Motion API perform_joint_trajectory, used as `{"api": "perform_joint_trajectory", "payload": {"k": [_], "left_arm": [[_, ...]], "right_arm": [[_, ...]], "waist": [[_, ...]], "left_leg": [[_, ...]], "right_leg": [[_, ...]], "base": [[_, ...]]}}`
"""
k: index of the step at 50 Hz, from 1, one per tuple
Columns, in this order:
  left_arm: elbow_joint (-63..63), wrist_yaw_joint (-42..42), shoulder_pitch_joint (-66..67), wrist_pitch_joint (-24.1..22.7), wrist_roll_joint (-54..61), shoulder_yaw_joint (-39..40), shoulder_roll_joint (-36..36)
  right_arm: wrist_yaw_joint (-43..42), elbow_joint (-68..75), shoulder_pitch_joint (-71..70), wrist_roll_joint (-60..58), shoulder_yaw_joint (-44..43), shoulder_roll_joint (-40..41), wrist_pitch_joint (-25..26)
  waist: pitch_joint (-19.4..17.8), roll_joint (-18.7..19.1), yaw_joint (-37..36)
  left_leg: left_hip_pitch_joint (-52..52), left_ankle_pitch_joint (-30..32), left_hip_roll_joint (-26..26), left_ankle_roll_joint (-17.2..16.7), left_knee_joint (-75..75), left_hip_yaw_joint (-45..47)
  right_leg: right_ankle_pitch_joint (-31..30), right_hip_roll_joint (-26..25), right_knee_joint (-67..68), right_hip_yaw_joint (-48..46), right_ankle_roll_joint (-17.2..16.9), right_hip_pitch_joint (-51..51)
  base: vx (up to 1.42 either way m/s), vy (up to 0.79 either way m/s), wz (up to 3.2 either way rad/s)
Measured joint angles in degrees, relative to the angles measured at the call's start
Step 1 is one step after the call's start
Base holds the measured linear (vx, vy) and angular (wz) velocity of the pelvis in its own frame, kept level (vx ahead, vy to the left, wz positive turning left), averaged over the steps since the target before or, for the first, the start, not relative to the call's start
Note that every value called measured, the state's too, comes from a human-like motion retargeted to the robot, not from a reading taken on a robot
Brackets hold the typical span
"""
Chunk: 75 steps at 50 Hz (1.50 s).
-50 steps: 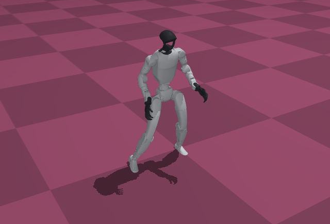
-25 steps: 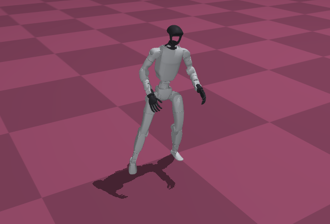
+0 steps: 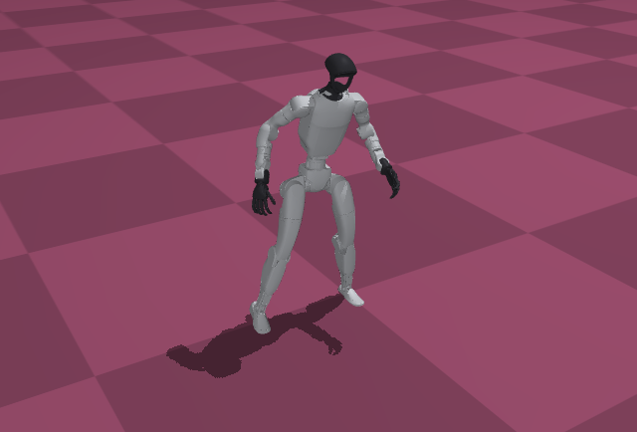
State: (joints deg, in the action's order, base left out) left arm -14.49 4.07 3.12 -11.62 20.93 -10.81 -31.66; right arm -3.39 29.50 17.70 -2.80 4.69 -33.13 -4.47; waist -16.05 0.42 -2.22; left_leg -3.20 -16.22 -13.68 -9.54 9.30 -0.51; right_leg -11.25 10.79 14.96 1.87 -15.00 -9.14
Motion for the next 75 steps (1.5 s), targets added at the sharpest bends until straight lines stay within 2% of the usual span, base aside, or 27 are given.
{"api": "perform_joint_trajectory", "payload": {"k": [2, 5, 8, 12, 18, 22, 25, 27, 29, 31, 33, 35, 38, 41, 43, 45, 47, 50, 52, 55, 58, 60, 63, 65, 66, 70, 75], "left_arm": [[1.7, 3.2, 3.7, -1.1, 1.2, 2.0, 0.8], [4.1, 8.2, 9.2, -3.0, 3.2, 4.6, 2.6], [3.9, 13.3, 10.5, -2.7, 3.6, 6.7, 4.9], [4.3, 14.5, 11.2, -1.9, 4.0, 8.5, 7.3], [-5.3, 25.3, 8.3, -6.1, 6.1, 4.4, 10.9], [-7.5, 26.0, 8.0, -3.3, 4.4, 7.2, 9.9], [0.1, 24.8, 12.2, -2.1, 8.8, 10.2, 8.0], [5.1, 21.6, 15.8, -3.2, 9.9, 10.1, 7.5], [7.7, 17.2, 16.3, -3.5, 10.0, 8.8, 7.5], [9.0, 13.1, 15.0, -3.5, 10.1, 7.0, 8.5], [9.0, 10.6, 15.7, -2.5, 11.1, 4.6, 9.8], [9.8, 10.9, 17.6, -2.5, 14.9, 1.2, 11.5], [10.2, 10.9, 16.7, -3.1, 14.4, -2.5, 11.0], [11.1, 9.6, 11.2, -3.5, 11.7, -3.7, 8.3], [14.0, 10.4, 14.2, -2.3, 10.7, -4.5, 7.0], [16.4, 11.3, 12.6, -2.5, 12.4, -5.4, 6.8], [16.1, 12.8, 7.5, -3.5, 13.2, -6.9, 5.8], [8.5, 16.1, -2.3, -4.5, 12.3, -10.2, 3.9], [0.9, 17.1, -8.7, -3.5, 9.7, -10.4, 2.4], [-3.7, 16.7, -11.6, -1.7, 5.9, -6.3, -0.5], [1.6, 12.8, -4.3, -1.3, 10.2, 1.1, -4.4], [5.0, 10.0, 0.8, -1.5, 12.4, 3.2, -5.5], [6.7, 8.2, 5.7, -2.3, 10.1, 1.7, -4.6], [6.1, 7.7, 8.1, -3.0, 7.6, 0.3, -3.2], [5.5, 7.8, 8.8, -3.2, 7.0, -0.2, -2.7], [4.4, 7.4, 12.4, -3.2, 7.1, -2.0, -0.1], [4.2, 8.1, 14.7, -2.0, 8.4, -2.5, 1.1]], "right_arm": [[-1.3, -3.7, 2.9, 0.5, -0.8, -1.0, -0.8], [-2.9, -8.6, 6.5, 0.2, -0.9, -3.2, -1.8], [0.6, -11.5, 5.7, -0.7, -0.8, -4.5, -0.1], [4.2, -17.2, 3.0, -1.4, 1.0, -8.2, 0.9], [-10.5, -12.4, -20.7, -13.8, 21.0, -12.7, 1.8], [-17.1, -25.5, -23.8, -13.0, 20.9, -11.9, 1.1], [-16.2, -49.5, -14.7, -3.7, 12.9, -12.8, -1.5], [-14.6, -61.5, -6.0, 0.6, 6.1, -13.1, -4.3], [-7.9, -66.2, 1.2, 7.0, 1.8, -12.1, -4.1], [-5.3, -64.8, 5.4, 8.8, 0.7, -9.5, -2.8], [-6.2, -59.2, 9.3, 11.1, 2.1, -5.5, -2.0], [-9.4, -52.7, 12.1, 12.8, 4.7, -2.3, -1.0], [-13.0, -44.6, 10.5, 11.3, 6.2, -0.1, -1.4], [-13.6, -38.7, 2.1, 4.3, 7.8, 0.4, -0.5], [-19.1, -37.3, 3.6, 3.4, 7.6, 2.0, -0.7], [-23.2, -37.5, 1.6, 5.9, 7.9, 4.5, -0.2], [-26.6, -38.0, -3.9, 11.4, 8.4, 9.1, -0.1], [-29.2, -36.0, -13.3, 14.2, 11.0, 16.6, 1.1], [-32.2, -33.6, -21.1, 13.8, 17.3, 19.3, 1.5], [-30.2, -37.0, -32.5, 14.1, 27.1, 17.5, -0.7], [-20.3, -49.2, -37.8, 17.0, 28.1, 11.2, -4.9], [-14.3, -58.2, -34.6, 21.6, 23.9, 4.8, -7.6], [-6.7, -65.0, -21.1, 33.3, 13.6, -4.4, -10.2], [-3.5, -64.1, -11.9, 39.6, 9.5, -7.4, -10.5], [-2.9, -62.0, -9.2, 40.4, 9.1, -7.8, -9.9], [-2.5, -51.2, -1.6, 35.5, 9.0, -8.3, -6.8], [-8.0, -37.0, -1.9, 24.9, 10.3, -3.0, -2.1]], "waist": [[-1.4, 0.7, 0.7], [-4.1, -0.4, 2.4], [-8.1, 0.2, 2.7], [-13.6, 0.5, 2.2], [-13.7, -1.3, 2.7], [-9.5, -2.1, -3.1], [-1.8, -4.7, -6.8], [2.1, -7.2, -5.5], [3.9, -9.1, -4.1], [2.8, -10.2, -2.3], [4.7, -8.2, -2.2], [8.1, -5.4, -1.2], [8.0, 1.0, -1.3], [2.0, 5.9, -1.6], [4.7, 7.4, -1.7], [4.5, 7.4, -1.2], [-0.9, 5.7, -1.2], [-8.7, 1.6, -1.8], [-10.6, -0.7, -3.1], [-7.7, -3.0, -4.6], [0.8, -6.2, -2.9], [6.0, -8.0, -1.1], [9.8, -10.3, 1.0], [10.8, -9.1, 0.9], [10.8, -7.7, 0.2], [10.5, -1.6, -2.7], [8.5, 3.9, -6.4]], "left_leg": [[-0.4, 2.3, 0.7, -0.2, -1.7, -0.6], [-1.4, 5.8, 5.9, 1.5, -4.2, -1.3], [-4.1, 7.9, 5.9, 2.6, -4.8, -1.4], [-11.9, 6.2, 5.3, 3.6, 2.3, -0.7], [-21.9, 2.8, 0.6, -1.4, 16.3, 2.0], [-14.2, 12.0, -5.2, -0.8, 11.4, 5.3], [-6.4, 30.0, -6.7, 3.0, -2.5, 8.7], [-5.0, 31.4, -2.3, 1.7, -3.6, 4.9], [-3.0, 30.9, 4.1, 1.2, -6.0, 1.3], [-1.8, 30.1, 10.0, 1.4, -4.8, 2.6], [-2.4, 29.1, 9.2, -1.6, 0.1, 7.2], [-0.8, 33.9, 12.5, 0.2, -4.6, 8.0], [-0.3, 36.1, 12.2, -2.5, -6.5, -0.7], [1.2, 34.7, 10.5, -4.1, -7.0, -11.2], [-0.3, 24.5, 9.2, -2.6, 0.6, -8.7], [0.4, 9.4, 7.3, 3.4, 3.5, -2.5], [0.2, -5.8, 5.4, 4.2, 14.0, -1.3], [-3.5, -15.7, 3.8, 0.4, 31.5, -4.6], [-2.8, -14.8, 1.1, -2.3, 31.9, -5.1], [0.8, -4.9, -5.3, -1.5, 21.2, -5.1], [5.1, 19.1, -12.2, 0.4, 2.2, 2.2], [5.2, 30.6, -11.4, 0.7, -5.0, 7.9], [1.0, 27.3, 1.5, 0.5, -1.3, 4.3], [0.1, 28.3, 7.5, -2.9, -1.4, 2.9], [0.1, 29.8, 8.3, -4.4, -2.6, 2.5], [1.0, 30.9, 12.6, -5.1, -7.8, -5.9], [-0.9, 26.6, 10.0, -4.6, -5.9, -8.4]], "right_leg": [[4.7, 1.5, -1.2, 0.7, 0.0, 0.3], [15.8, 10.5, 2.4, -6.3, 1.8, -1.8], [18.0, 13.0, 2.2, -13.7, 3.3, -3.0], [21.8, 15.2, 14.6, -10.6, 7.6, -14.9], [29.6, 16.9, 39.5, -6.6, 7.5, -34.3], [32.7, 11.3, 42.9, -8.1, 9.8, -31.2], [30.0, 6.1, 31.8, -14.0, 11.4, -21.1], [21.9, 3.7, 19.5, -18.1, 8.5, -10.5], [6.6, -0.5, 3.5, -17.1, 5.4, -1.2], [-7.8, -3.4, -6.7, -9.1, 1.8, 4.6], [-13.0, -9.3, -8.5, -1.9, 0.1, 5.9], [-11.9, -7.6, -9.0, 0.2, 0.0, 6.1], [-7.2, -5.6, -6.0, -6.2, 2.5, 5.9], [-0.5, -2.2, -2.4, -8.8, 5.2, 5.8], [4.6, 3.5, 2.6, -10.9, 3.4, 3.8], [7.9, 11.0, 2.5, -13.6, 4.8, 2.9], [11.4, 18.7, 6.6, -13.9, 4.7, 3.2], [16.4, 26.1, 15.3, -7.5, 4.0, 2.1], [21.6, 26.4, 21.8, -3.2, 5.5, -0.6], [28.7, 21.9, 30.0, -2.5, 8.1, -5.3], [27.6, 14.8, 30.3, -8.6, 8.1, -6.9], [22.4, 10.3, 20.5, -14.1, 7.3, -2.2], [3.4, 5.4, 0.3, -15.4, 3.3, 6.4], [-10.4, -0.3, -9.6, -9.0, 0.0, 8.9], [-12.6, -3.2, -10.4, -6.1, 0.0, 8.4], [-9.0, -3.1, -3.9, -8.5, 0.4, 5.2], [-3.7, 1.7, -4.2, -8.9, 0.0, 3.5]], "base": [[-0.01, -0.11, 0.45], [-0.05, -0.07, 0.46], [-0.16, -0.35, 0.07], [-0.2, -0.45, -0.26], [0.01, -0.59, -0.53], [0.42, -0.87, -0.81], [0.64, -0.97, -0.01], [0.66, -0.95, 1.07], [0.48, -0.94, 1.21], [0.32, -0.94, 1.05], [0.27, -1.1, 0.24], [0.22, -0.71, 0.16], [0.15, -0.73, -0.22], [0.13, -0.82, -0.56], [0.23, -0.85, -0.35], [0.09, -0.87, -0.07], [0.03, -0.94, 0.2], [0.03, -1.07, 0.32], [0.08, -1.23, -0.16], [0.19, -1.36, -0.43], [0.36, -1.39, 0.02], [0.36, -1.24, 0.71], [0.22, -1.09, 1.02], [0.08, -1.16, 0.42], [0.04, -1.18, -0.16], [0.06, -0.9, -0.55], [0.1, -1.02, -0.67]]}}
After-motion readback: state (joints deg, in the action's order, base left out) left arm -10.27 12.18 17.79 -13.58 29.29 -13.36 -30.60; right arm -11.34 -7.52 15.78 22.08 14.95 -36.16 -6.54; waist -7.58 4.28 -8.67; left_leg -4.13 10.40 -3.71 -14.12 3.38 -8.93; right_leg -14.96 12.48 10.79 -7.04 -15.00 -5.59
